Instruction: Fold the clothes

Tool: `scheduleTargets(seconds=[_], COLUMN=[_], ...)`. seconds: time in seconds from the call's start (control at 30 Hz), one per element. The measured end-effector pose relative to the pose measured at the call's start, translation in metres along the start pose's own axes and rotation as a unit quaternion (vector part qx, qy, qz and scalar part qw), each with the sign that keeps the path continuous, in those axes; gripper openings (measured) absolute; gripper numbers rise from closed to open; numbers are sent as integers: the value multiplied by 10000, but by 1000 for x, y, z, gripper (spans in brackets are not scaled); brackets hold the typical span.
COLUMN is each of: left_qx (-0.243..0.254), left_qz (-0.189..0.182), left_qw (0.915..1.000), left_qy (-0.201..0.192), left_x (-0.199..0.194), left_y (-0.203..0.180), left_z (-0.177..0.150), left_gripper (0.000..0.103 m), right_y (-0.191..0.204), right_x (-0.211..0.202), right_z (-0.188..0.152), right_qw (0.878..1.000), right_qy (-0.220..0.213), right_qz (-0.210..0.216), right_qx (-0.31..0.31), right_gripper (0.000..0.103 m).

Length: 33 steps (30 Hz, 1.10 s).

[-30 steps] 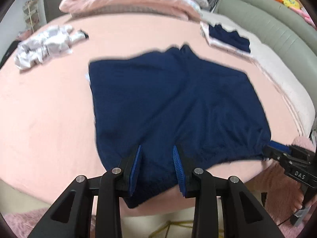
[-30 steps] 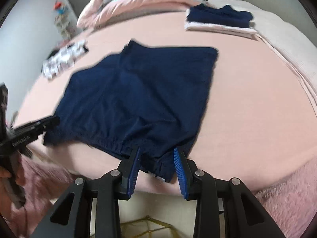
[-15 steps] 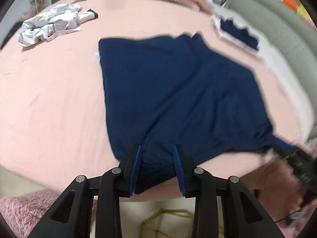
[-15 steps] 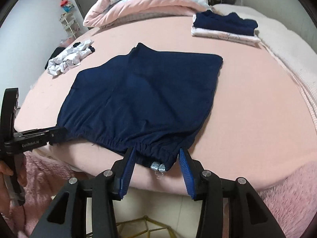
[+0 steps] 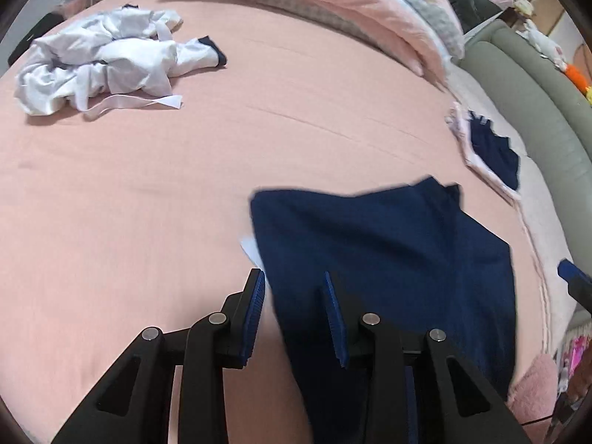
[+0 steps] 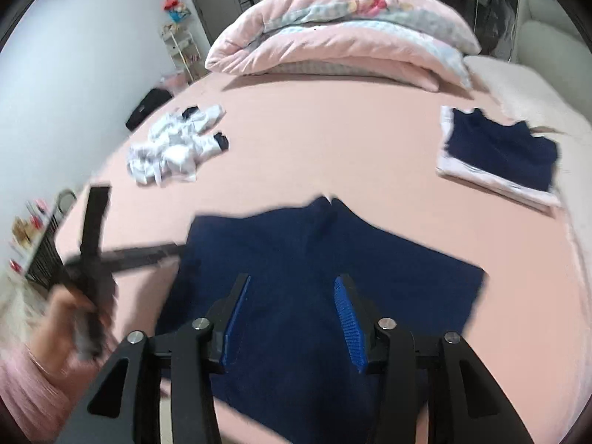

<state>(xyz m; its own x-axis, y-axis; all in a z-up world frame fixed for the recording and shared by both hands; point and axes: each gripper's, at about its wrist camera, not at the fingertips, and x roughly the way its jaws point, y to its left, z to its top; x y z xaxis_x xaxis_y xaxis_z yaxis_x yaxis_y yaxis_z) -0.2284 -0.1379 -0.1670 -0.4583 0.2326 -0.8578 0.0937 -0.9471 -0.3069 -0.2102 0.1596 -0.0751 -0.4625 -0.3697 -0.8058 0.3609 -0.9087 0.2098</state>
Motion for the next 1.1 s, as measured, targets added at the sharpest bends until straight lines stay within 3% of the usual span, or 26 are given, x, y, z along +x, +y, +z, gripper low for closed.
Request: scheduleTargets(seconds=[0.1, 0.2, 0.33, 0.4, 0.47, 0.6, 0.73, 0.83, 0.93, 1.03, 1.1], left_qx=[-144, -239, 30, 252, 314, 141, -204, 573, 1328, 1677, 1613], left_qz=[-127, -269, -176, 24, 177, 270, -53, -138, -132, 274, 217], left_qw=[9998, 9991, 9993, 9988, 9983, 9982, 9983, 9959, 9903, 9854, 9866], left_qy=[-69, -208, -339, -411, -461, -519, -544, -683, -383, -57, -109], left_x=[11, 15, 21, 24, 28, 26, 15, 4, 13, 33, 27], left_y=[8, 13, 5, 0, 1, 12, 17, -14, -44, -55, -53], left_z=[10, 13, 17, 19, 24, 32, 32, 25, 10, -4, -4], left_gripper=[30, 30, 29, 12, 11, 13, 13, 13, 13, 13, 13], right_y=[-3, -5, 4, 8, 8, -9, -11, 1, 25, 41, 48], right_x=[53, 92, 130, 141, 150, 155, 144, 119, 106, 97, 93], right_z=[20, 38, 40, 37, 36, 44, 49, 44, 25, -6, -29], right_qw=[9993, 9990, 9972, 9956, 9936, 9955, 9969, 9984, 9969, 9952, 9940], right_qy=[315, 439, 685, 715, 724, 635, 670, 565, 719, 863, 1012], right_qz=[-180, -52, -5, -285, -545, -586, -405, 28, -149, -171, -124], right_qx=[-68, -11, -304, -530, -671, -392, -95, 30, -289, -428, -398], right_gripper=[48, 47, 46, 46, 46, 43, 44, 46, 46, 46, 46])
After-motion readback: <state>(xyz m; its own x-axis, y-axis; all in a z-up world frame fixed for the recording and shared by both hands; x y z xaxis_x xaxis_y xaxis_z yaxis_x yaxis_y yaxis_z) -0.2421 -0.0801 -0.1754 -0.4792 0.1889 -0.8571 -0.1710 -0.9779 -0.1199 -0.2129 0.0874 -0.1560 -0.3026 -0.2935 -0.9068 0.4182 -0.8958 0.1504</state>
